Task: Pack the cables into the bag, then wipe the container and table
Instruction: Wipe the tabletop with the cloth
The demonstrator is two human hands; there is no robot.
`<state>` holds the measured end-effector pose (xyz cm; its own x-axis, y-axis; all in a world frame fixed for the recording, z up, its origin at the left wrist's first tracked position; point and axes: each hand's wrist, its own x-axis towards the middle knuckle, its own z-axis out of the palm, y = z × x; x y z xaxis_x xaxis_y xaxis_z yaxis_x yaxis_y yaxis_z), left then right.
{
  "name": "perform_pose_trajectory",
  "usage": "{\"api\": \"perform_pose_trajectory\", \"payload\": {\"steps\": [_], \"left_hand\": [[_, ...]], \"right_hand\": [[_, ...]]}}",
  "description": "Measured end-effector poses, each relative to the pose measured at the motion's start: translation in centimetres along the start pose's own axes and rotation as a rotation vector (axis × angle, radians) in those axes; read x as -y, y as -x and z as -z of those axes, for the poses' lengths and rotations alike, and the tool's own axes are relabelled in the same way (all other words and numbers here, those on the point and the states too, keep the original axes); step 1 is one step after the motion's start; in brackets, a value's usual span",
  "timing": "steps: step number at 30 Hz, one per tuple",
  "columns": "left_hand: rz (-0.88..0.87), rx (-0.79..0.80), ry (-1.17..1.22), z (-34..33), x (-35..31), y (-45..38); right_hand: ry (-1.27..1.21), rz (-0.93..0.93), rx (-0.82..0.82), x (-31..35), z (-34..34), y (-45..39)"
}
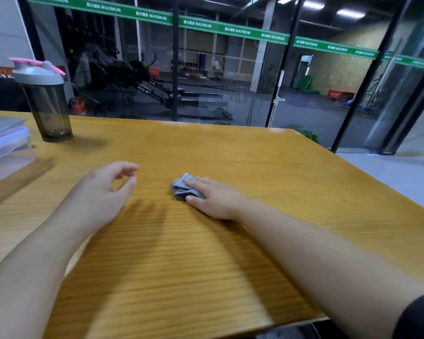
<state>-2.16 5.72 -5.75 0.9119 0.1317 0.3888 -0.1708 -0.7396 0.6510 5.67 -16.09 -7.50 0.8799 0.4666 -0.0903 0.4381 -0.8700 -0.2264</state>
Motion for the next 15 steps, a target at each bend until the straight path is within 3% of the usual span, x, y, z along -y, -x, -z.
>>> {"api": "perform_pose_trajectory", "payload": {"steps": [11,15], "left_hand": [[-0.248,0.109,-0.139,-1.8,-2.1,1.2],[-0.256,0.135,-0.139,-1.8,-2.2,1.4]], "right_hand": [[-0.012,0.378,0.006,2.9,-1.9,8.1],[-0.103,0.302,0.053,-0.9,-1.0,12.0]]}}
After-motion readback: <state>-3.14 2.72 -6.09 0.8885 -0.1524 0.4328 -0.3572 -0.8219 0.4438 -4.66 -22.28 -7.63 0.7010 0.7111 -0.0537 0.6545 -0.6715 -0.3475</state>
